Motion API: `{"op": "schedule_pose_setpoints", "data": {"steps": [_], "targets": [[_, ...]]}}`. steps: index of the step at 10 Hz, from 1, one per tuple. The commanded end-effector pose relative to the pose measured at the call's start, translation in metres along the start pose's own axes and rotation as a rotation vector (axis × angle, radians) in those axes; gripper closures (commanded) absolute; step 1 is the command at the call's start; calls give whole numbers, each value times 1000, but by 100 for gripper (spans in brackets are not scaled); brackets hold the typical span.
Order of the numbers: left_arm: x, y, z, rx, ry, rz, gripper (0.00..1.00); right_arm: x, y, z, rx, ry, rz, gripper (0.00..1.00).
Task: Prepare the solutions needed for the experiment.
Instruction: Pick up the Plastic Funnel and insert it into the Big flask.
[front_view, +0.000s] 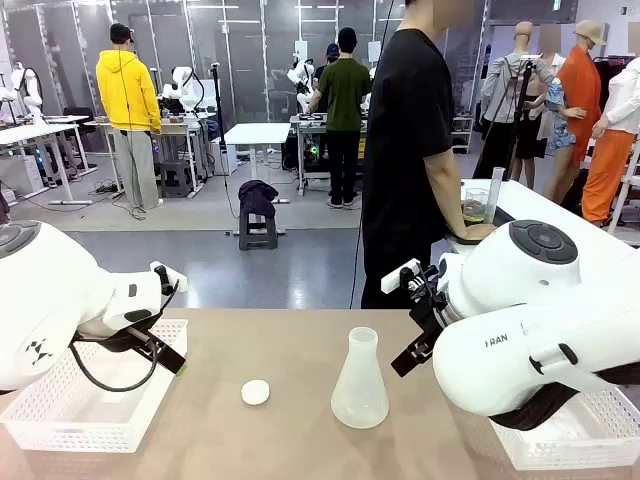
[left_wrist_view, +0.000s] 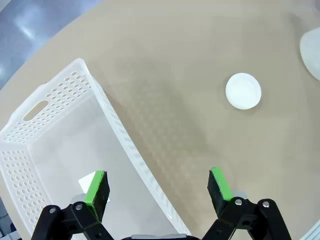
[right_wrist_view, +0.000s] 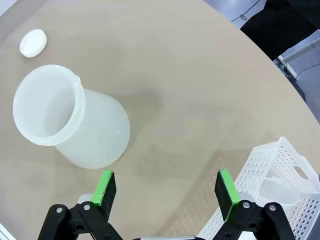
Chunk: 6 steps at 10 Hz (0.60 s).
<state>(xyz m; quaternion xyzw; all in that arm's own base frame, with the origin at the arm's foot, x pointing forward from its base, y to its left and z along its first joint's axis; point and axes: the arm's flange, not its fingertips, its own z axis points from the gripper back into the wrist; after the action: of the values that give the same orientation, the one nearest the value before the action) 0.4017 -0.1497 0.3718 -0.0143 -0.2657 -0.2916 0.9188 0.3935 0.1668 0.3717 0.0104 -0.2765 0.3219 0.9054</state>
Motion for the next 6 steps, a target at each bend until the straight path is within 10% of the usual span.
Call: {"op": "schedule_pose_setpoints", "data": {"steps": [1,6], "targets": [[0,0,0,0,0,0,0,0,0,0,0,0,0,0],[0,0,0,0,0,0,0,0,0,0,0,0,0,0]]}}
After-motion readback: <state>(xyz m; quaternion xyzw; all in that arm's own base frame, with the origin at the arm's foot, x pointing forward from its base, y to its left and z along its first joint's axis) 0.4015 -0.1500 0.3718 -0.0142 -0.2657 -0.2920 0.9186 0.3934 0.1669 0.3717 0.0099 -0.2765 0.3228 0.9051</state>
